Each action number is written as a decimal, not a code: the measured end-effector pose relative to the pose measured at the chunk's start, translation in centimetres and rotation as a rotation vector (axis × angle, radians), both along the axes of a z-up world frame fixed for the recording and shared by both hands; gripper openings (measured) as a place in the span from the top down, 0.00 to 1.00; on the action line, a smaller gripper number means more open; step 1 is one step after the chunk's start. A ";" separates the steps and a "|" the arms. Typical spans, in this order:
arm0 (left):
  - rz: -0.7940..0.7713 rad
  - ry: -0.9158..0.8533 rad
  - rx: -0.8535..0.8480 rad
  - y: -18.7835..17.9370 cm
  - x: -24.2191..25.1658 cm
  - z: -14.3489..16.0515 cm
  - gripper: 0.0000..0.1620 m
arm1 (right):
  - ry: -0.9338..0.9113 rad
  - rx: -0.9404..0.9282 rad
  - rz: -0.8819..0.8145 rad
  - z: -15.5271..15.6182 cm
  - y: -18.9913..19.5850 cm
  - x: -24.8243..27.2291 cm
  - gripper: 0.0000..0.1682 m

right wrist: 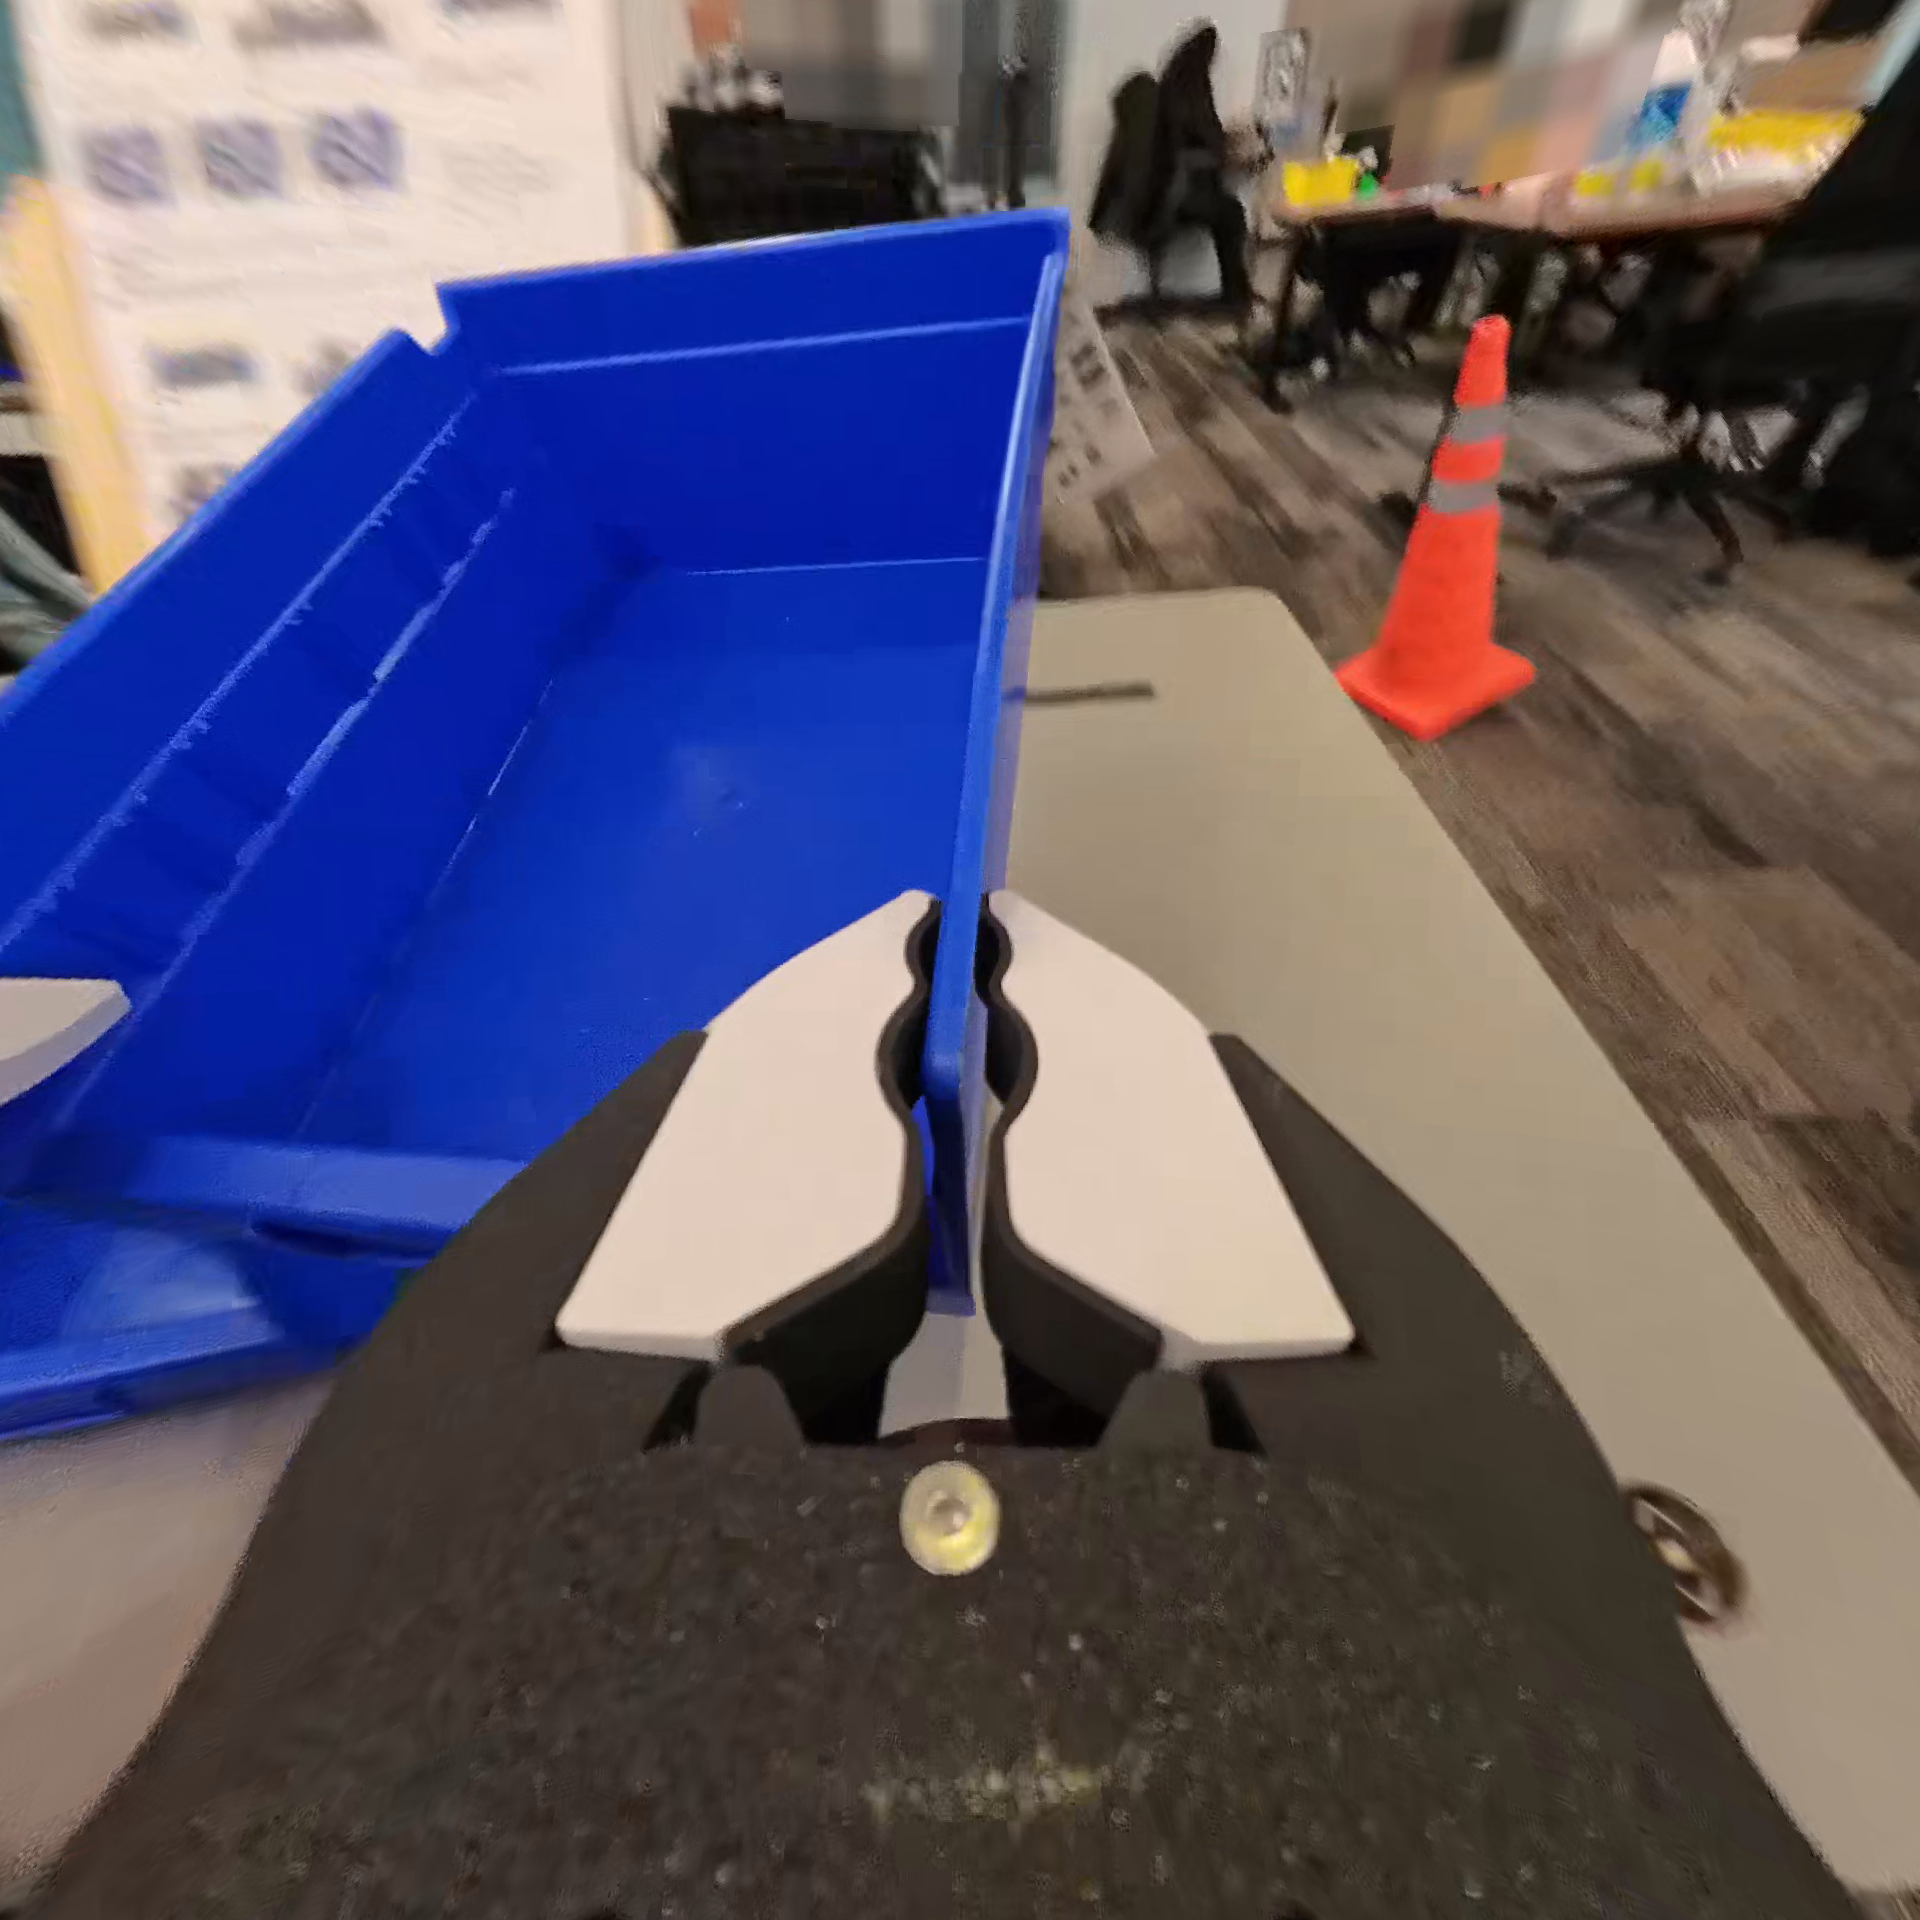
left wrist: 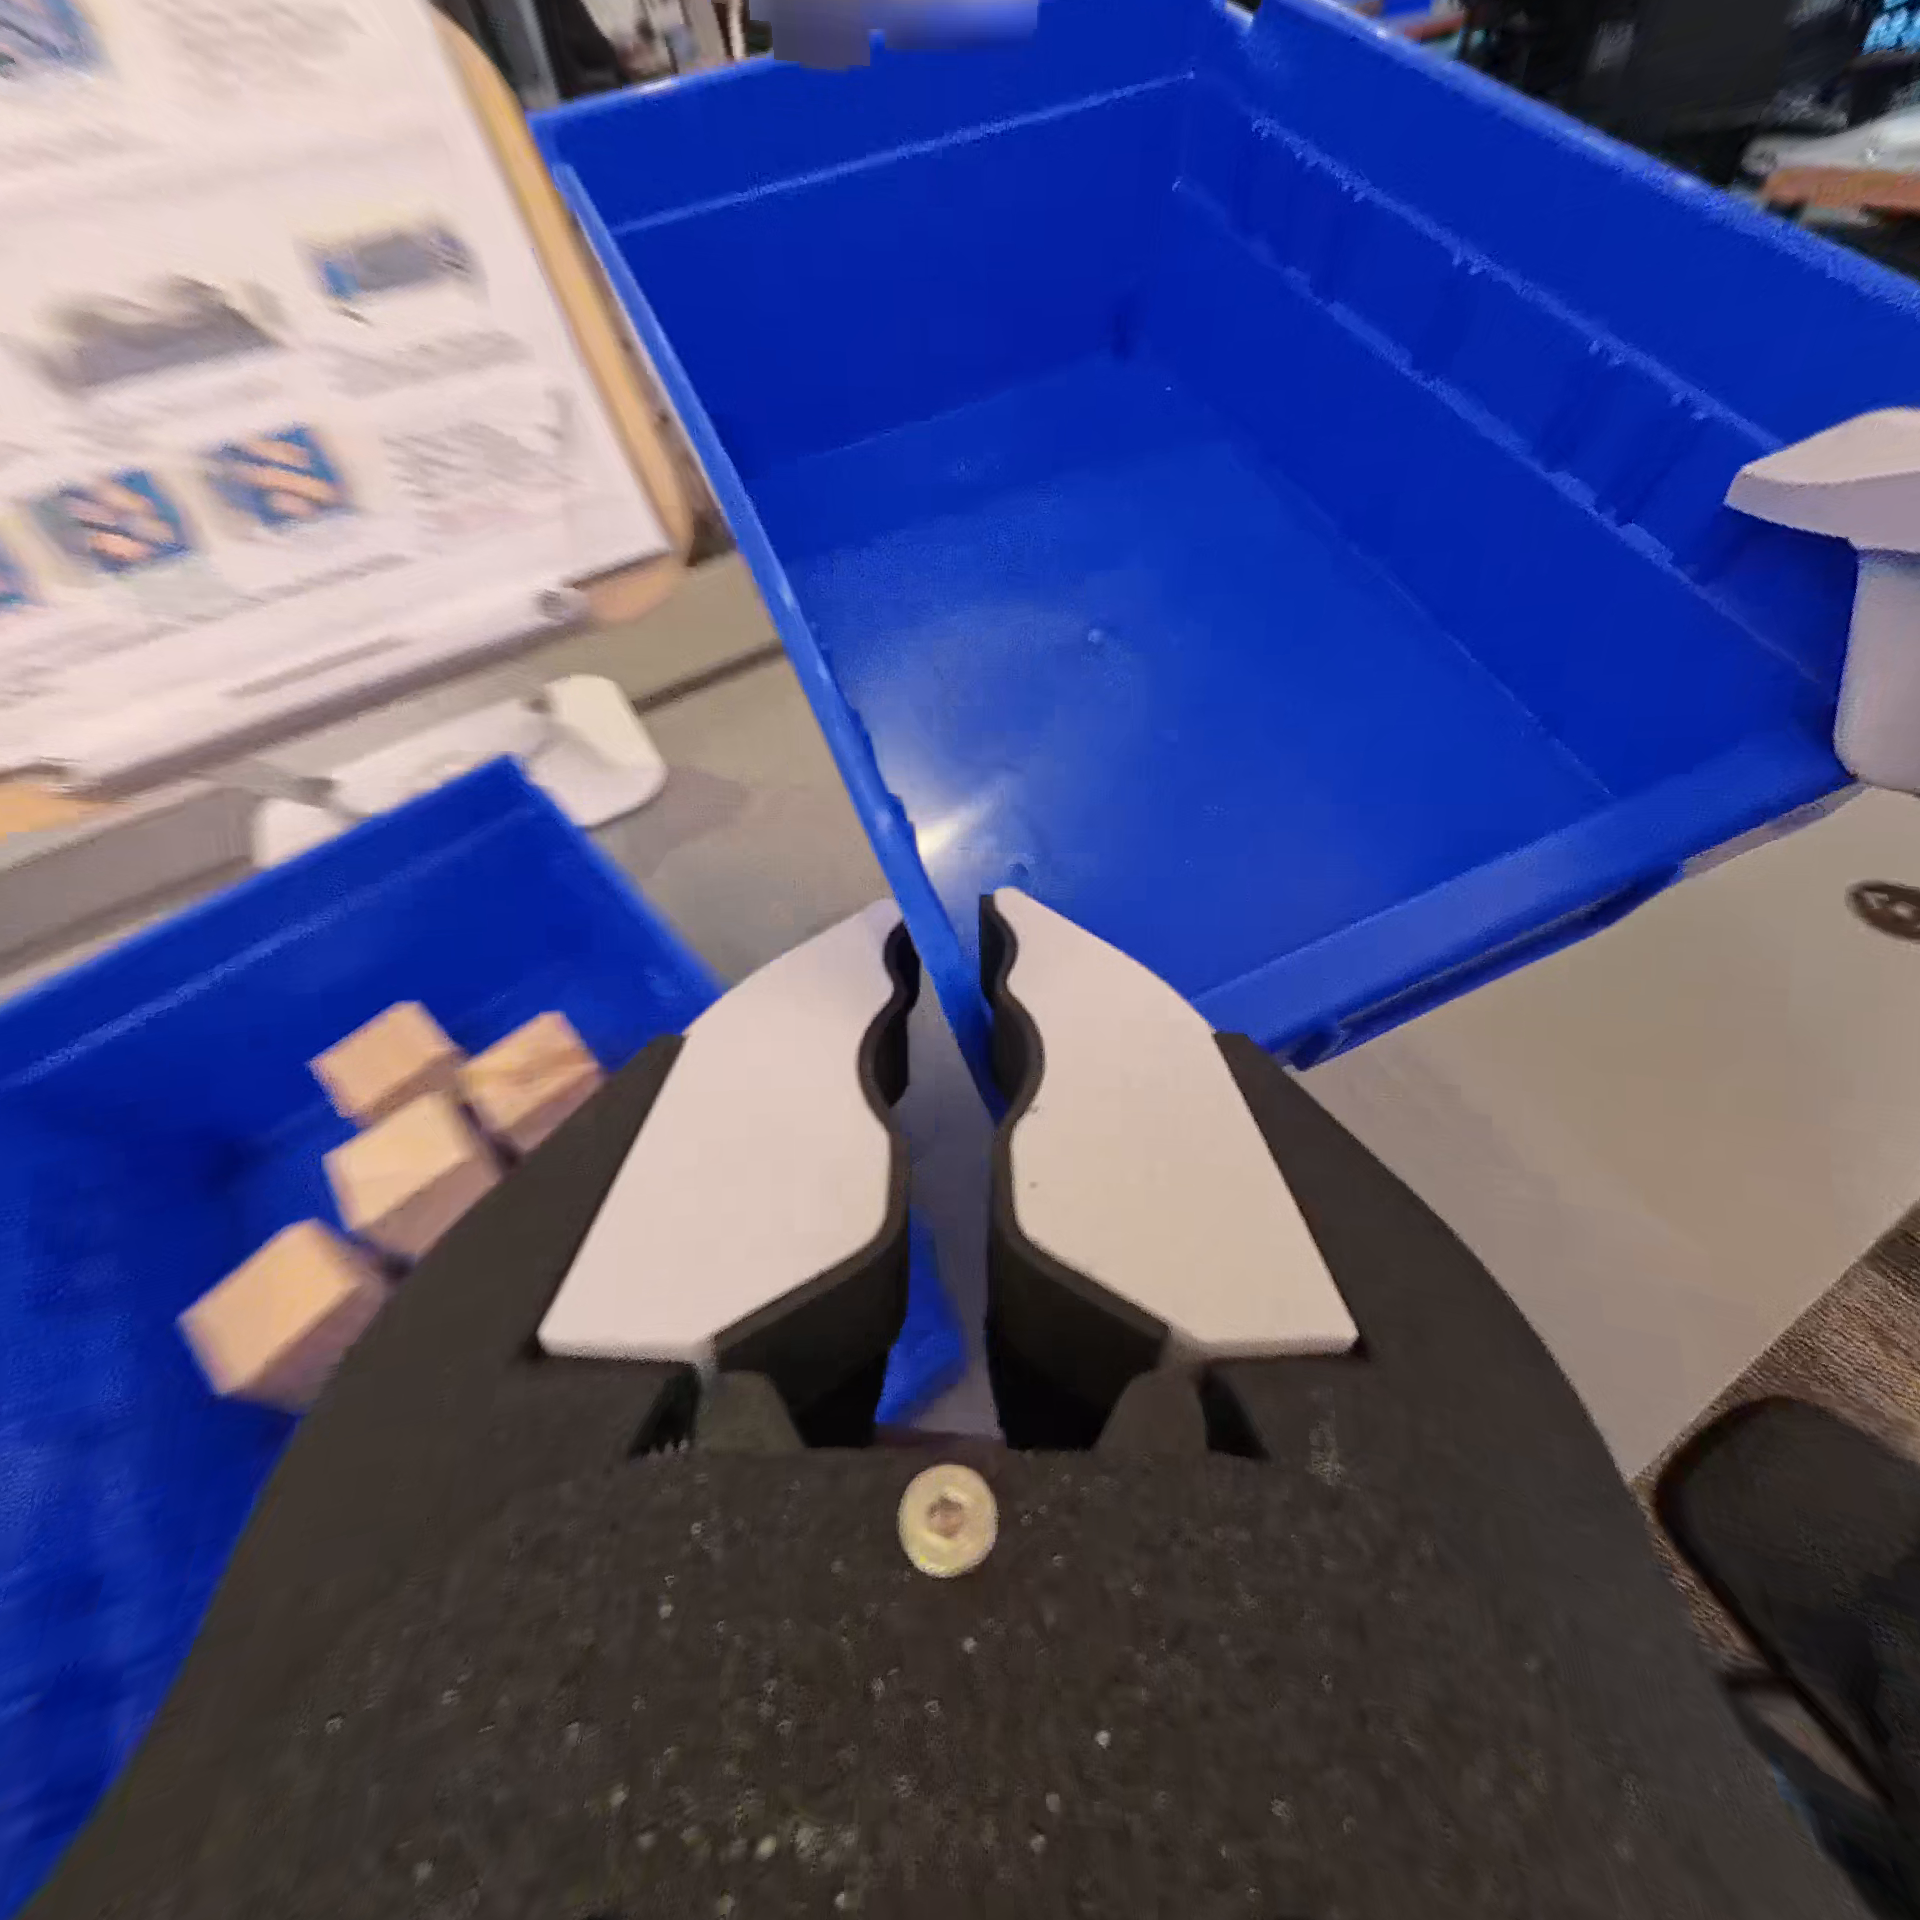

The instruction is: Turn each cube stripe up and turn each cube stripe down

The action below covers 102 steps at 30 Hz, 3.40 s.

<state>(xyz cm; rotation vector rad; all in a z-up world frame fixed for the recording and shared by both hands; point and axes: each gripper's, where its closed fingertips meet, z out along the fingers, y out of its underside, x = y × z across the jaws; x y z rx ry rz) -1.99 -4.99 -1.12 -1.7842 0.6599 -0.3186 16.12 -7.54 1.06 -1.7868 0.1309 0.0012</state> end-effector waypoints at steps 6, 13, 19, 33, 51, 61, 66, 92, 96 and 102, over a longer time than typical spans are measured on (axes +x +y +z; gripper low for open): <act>-0.012 0.057 -0.111 1.5 8.3 -7.1 0.94 | 0.087 -0.183 -0.001 -8.5 1.8 8.5 0.97; -0.093 -0.010 -0.298 1.5 12.0 -11.9 0.89 | 0.138 -0.230 0.056 -12.9 4.3 12.3 0.97; -0.287 -0.121 -0.348 -2.2 9.3 -9.4 0.69 | 0.165 -0.135 0.029 -12.2 4.5 13.2 0.86; 0.139 0.038 -0.250 1.8 -19.1 -8.0 0.89 | 0.104 -0.083 0.622 -8.2 0.8 -20.8 0.74; 0.352 -0.107 -0.225 3.3 -28.8 -9.9 0.58 | 0.035 -0.122 0.599 -11.5 1.1 -28.0 0.69; 0.354 -0.072 -0.267 3.7 -28.0 -10.7 0.98 | -0.149 -0.113 0.407 -12.0 3.8 -27.8 0.93; 0.480 -0.103 -0.143 3.9 -34.9 -6.6 0.98 | -0.164 0.026 0.446 -8.3 4.9 -34.3 0.93; 0.735 -0.148 -0.208 6.4 -53.0 -10.1 0.78 | -0.055 -0.228 0.823 -12.3 7.2 -51.0 0.86; 0.685 -0.242 -0.072 4.0 -49.9 -4.8 0.65 | -0.110 -0.246 0.996 -10.4 4.2 -45.7 0.73; 0.278 -0.400 -0.107 2.1 -34.4 -3.4 0.62 | -0.276 -0.056 0.812 -9.6 3.2 -30.2 0.66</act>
